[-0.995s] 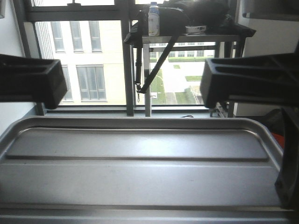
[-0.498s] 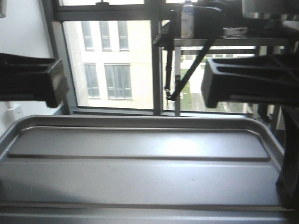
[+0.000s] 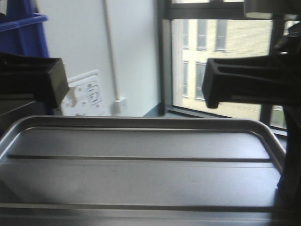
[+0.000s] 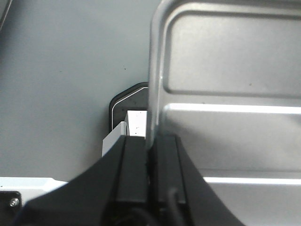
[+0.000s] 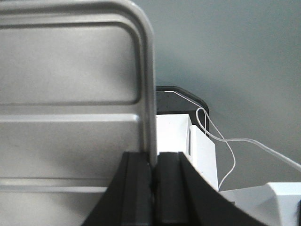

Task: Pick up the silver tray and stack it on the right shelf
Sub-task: 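Carry the tray with both grippers while the base drives to another shelf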

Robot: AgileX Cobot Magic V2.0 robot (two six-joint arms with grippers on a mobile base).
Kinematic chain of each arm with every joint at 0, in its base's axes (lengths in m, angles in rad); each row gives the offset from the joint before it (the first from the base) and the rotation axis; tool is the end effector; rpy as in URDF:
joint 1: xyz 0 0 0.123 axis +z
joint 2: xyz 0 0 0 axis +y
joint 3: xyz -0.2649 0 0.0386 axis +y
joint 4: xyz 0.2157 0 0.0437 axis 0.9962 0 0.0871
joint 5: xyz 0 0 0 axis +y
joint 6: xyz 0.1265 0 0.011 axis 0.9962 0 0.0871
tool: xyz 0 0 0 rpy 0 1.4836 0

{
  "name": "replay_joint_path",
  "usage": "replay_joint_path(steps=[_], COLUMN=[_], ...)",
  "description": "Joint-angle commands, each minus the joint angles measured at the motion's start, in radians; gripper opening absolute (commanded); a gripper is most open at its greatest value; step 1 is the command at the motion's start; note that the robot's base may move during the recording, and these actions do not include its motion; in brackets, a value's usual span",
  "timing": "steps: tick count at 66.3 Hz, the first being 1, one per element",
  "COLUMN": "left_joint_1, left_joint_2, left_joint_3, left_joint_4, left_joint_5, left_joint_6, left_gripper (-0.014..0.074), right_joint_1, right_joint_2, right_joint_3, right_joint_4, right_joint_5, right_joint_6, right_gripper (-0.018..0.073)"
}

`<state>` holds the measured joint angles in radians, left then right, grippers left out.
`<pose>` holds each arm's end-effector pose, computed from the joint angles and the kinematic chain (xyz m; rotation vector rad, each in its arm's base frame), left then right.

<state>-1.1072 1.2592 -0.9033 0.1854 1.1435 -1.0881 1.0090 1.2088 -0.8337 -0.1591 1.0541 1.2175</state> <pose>0.1056 -0.1635 0.2293 0.1204 2.9104 -0.0896 0.1150 0.1499 0.2237 0.2112 2.8945 0.2044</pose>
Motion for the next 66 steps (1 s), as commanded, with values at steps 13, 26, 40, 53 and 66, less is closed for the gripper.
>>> replay_joint_path(steps=[13, 26, 40, 53, 66], left_joint_1=[-0.004, -0.004, -0.004, -0.004, -0.004], left_joint_2=[-0.026, -0.026, -0.026, -0.026, -0.026], left_joint_3=[-0.021, -0.021, -0.021, -0.021, -0.021], left_joint_4=[0.046, 0.046, 0.046, 0.046, 0.046], left_joint_5=[0.195, 0.195, 0.195, 0.195, 0.195], left_joint_6=[0.003, 0.003, 0.003, 0.003, 0.003], left_gripper=[-0.0099, -0.0099, -0.0099, -0.0099, -0.0099], right_joint_1=[-0.002, -0.002, -0.002, -0.002, -0.002], right_joint_2=[-0.027, -0.027, -0.027, -0.027, -0.027], right_joint_3=[-0.027, -0.027, -0.027, -0.027, -0.027], right_joint_4=[-0.054, -0.054, -0.054, -0.054, -0.054], right_joint_5=[0.063, 0.065, 0.065, 0.065, 0.065], right_joint_6=[-0.002, -0.002, -0.002, -0.002, -0.002], right_gripper=[0.0059, 0.0059, 0.0059, 0.0059, 0.0059])
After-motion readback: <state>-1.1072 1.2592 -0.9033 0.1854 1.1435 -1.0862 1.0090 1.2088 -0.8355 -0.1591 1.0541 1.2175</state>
